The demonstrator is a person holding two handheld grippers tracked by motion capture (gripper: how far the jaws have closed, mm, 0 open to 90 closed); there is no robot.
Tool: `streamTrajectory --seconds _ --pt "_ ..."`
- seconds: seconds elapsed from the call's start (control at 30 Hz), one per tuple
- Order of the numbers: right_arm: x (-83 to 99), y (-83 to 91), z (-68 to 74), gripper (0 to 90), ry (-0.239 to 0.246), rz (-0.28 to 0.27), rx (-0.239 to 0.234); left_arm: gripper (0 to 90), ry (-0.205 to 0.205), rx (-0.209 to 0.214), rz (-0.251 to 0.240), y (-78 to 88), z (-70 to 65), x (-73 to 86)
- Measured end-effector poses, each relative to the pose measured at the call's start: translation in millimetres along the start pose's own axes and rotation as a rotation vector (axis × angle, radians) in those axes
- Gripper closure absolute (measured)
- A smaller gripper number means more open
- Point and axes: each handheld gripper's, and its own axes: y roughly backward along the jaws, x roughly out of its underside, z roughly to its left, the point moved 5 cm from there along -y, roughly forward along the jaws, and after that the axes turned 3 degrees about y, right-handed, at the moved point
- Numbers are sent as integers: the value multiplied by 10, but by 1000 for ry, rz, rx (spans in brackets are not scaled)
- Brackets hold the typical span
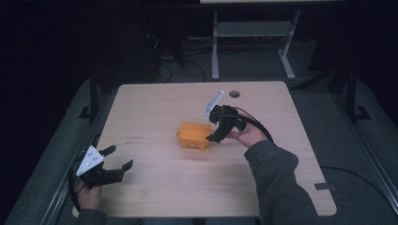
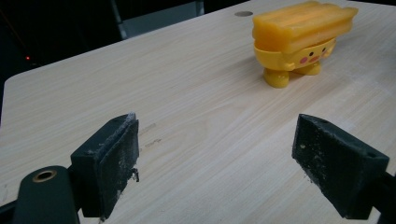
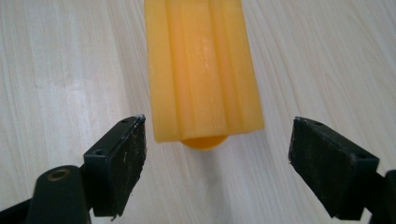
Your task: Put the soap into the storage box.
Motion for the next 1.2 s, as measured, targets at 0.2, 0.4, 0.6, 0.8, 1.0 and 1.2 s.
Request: streamTrajectory --seconds 0.2,0.4,0.6,0.8,1.0,1.2 --pt "103 26 35 187 -21 -2 4 139 -1 -3 3 -2 3 2" --pt "193 79 55 189 -41 -22 10 139 -3 -4 5 -5 -2 2" --pt "309 107 57 187 -56 -11 14 139 -7 -4 6 -8 -3 4" --pt "388 137 72 188 -67 -23 18 139 -6 -4 12 -9 -6 8" --pt "521 150 81 190 -81 -13 26 139 -9 -4 17 -11 -7 11" --pt "638 196 115 191 -111 -30 22 139 -8 -6 18 -13 -4 15"
